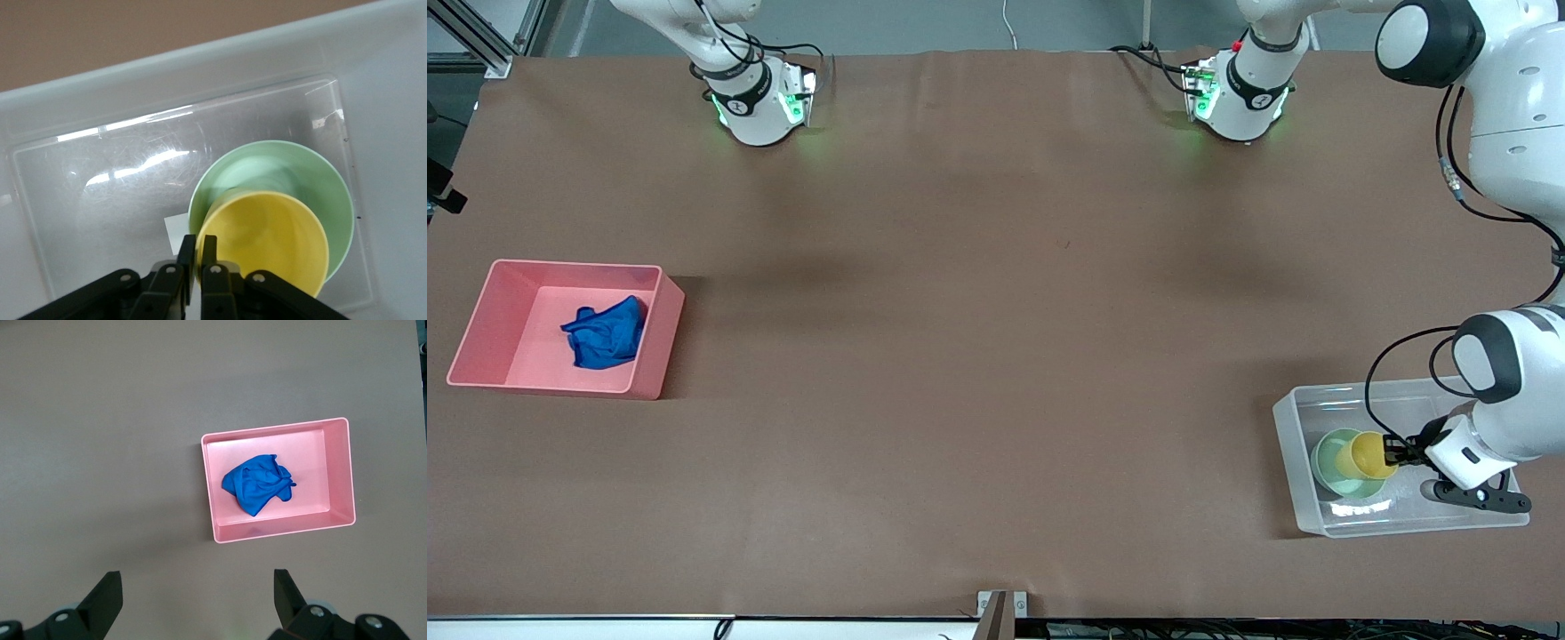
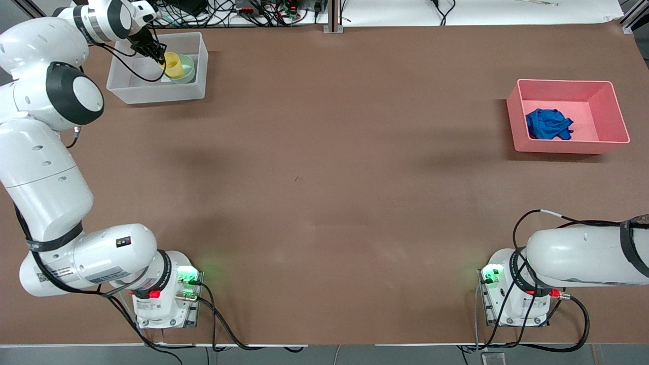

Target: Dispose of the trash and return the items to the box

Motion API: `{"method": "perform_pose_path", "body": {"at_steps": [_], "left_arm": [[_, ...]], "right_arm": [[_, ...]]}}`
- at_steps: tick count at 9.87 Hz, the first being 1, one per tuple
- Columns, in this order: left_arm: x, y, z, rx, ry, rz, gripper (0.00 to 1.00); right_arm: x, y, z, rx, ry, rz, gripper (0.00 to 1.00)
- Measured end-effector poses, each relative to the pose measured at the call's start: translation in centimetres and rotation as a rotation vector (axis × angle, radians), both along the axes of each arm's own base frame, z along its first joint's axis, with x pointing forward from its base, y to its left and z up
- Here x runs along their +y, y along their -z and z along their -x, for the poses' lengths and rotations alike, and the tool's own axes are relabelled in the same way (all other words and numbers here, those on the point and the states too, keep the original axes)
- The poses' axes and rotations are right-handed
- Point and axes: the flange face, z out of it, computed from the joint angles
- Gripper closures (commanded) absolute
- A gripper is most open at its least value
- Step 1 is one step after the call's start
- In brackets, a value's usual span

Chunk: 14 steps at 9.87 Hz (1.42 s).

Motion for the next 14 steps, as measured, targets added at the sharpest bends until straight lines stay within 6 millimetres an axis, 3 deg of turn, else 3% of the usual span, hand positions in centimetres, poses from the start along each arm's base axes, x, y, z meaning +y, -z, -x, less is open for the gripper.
{"method": "perform_pose_path", "body": {"at_steps": [1, 2, 4, 6, 8, 10, 14], "left_arm": [[-0.3, -0.6, -0.1, -0.009, 0.003, 0.001, 0.05], [-0.8, -1.9, -0.4, -0.025, 0.01, -0.001, 0.0], [-3.0, -6.8, -0.5, -0.04, 0.04, -0.008, 0.0], [-5.3, -13.2, 0.5, -0.032, 0.062, -0.019, 0.0], [-8.1, -18.8, 2.5, 0.015, 0.027, -0.018, 0.0], [-11.7, -23.2, 4.8, 0.044, 0.014, -0.013, 0.0], [-17.1, -27.7, 11.7, 0.06, 0.022, -0.038, 0.0]], "right_arm": [[0.0, 0.0, 0.0, 0.0, 0.0, 0.0, 0.0], [0.0, 0.0, 0.0, 0.0, 0.0, 0.0, 0.0], [0.0, 0.0, 0.0, 0.0, 0.0, 0.0, 0.0], [0.0, 0.0, 0.0, 0.001, 0.0, 0.0, 0.0], [0.0, 0.0, 0.0, 0.001, 0.0, 0.0, 0.0], [0.0, 0.0, 0.0, 0.001, 0.0, 0.0, 0.0], [0.0, 0.0, 0.0, 0.002, -0.001, 0.0, 0.0]]}}
